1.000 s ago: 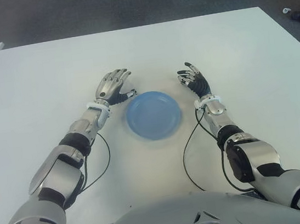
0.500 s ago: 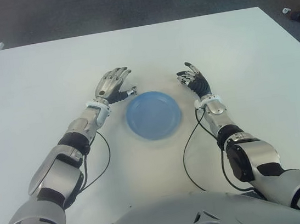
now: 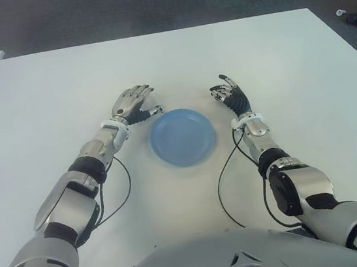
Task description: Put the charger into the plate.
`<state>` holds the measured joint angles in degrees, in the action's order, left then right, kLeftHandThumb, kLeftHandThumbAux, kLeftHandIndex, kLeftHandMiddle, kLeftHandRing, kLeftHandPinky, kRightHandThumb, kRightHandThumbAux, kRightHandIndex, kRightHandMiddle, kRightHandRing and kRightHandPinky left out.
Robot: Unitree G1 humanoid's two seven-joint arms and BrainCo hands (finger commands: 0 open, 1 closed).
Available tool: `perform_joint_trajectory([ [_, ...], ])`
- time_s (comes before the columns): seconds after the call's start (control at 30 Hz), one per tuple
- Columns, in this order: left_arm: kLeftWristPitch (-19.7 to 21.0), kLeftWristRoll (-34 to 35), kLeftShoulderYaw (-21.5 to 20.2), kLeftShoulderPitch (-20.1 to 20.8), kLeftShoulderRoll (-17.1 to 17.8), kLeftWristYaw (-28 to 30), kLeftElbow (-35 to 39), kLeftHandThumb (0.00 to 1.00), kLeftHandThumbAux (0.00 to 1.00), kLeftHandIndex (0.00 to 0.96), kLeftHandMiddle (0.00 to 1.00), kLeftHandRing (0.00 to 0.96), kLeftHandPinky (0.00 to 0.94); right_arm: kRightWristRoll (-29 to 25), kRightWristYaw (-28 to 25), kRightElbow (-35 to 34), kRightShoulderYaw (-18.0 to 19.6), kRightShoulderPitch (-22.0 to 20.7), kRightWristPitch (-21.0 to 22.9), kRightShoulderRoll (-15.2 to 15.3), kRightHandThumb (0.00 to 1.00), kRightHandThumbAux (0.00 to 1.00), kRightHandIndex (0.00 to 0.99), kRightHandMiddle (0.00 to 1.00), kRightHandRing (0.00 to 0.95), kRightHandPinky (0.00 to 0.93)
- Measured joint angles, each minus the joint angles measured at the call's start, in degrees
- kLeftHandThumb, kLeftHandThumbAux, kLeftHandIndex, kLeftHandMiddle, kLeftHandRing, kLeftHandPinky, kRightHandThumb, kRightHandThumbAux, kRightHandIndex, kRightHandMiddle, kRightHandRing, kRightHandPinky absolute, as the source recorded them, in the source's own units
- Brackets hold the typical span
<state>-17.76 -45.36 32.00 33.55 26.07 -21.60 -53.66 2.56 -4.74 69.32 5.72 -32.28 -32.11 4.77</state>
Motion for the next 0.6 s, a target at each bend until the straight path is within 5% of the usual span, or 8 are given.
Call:
perform_joint_trajectory([
  [0.6, -0.53, 1.22, 0.07, 4.54, -1.30, 0.94, -15.21, 0.225, 0.160, 0.000, 0.000, 0.000, 0.000, 0.03, -0.05, 0.15, -0.07, -0.11, -0.02, 0.12, 0.000, 0.689, 0.117, 0.376, 0.346, 0.296],
])
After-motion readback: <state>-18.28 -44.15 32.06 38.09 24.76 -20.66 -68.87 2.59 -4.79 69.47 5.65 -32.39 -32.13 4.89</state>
